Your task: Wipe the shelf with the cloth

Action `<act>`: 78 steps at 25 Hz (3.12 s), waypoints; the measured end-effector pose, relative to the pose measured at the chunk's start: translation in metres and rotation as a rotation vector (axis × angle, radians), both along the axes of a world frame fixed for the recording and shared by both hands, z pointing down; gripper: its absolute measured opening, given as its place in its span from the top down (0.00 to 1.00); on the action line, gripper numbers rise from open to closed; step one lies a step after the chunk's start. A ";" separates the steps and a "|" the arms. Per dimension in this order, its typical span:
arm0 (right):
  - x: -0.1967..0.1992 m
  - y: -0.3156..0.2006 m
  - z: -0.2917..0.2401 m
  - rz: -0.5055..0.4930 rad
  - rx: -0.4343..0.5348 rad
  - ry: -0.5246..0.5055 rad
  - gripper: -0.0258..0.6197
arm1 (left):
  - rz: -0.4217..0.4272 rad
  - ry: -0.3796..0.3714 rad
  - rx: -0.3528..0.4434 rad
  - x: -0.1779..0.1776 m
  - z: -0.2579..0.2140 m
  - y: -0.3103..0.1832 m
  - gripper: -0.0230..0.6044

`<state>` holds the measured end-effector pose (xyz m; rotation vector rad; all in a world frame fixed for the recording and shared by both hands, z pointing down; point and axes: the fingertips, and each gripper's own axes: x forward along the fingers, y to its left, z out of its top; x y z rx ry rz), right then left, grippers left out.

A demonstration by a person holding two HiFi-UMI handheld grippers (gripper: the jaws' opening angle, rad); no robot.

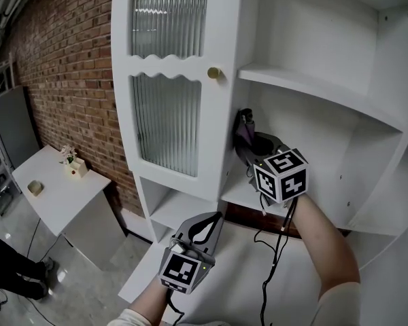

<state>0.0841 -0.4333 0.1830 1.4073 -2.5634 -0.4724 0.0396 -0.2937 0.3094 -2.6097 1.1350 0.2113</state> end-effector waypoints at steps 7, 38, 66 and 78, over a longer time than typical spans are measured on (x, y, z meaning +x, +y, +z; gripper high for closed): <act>-0.021 0.050 -0.004 -0.072 0.018 0.013 0.83 | -0.010 -0.008 0.008 0.000 0.000 0.012 0.94; 0.069 -0.070 0.053 0.254 -0.219 -0.029 0.83 | -0.004 -0.034 -0.012 0.020 0.035 -0.020 0.94; 0.029 -0.068 0.085 0.147 -0.391 -0.093 0.82 | 0.017 -0.023 -0.038 0.008 0.040 -0.025 0.94; -0.010 0.028 0.088 0.019 -0.346 -0.024 0.82 | 0.034 -0.032 -0.044 0.009 0.039 0.003 0.94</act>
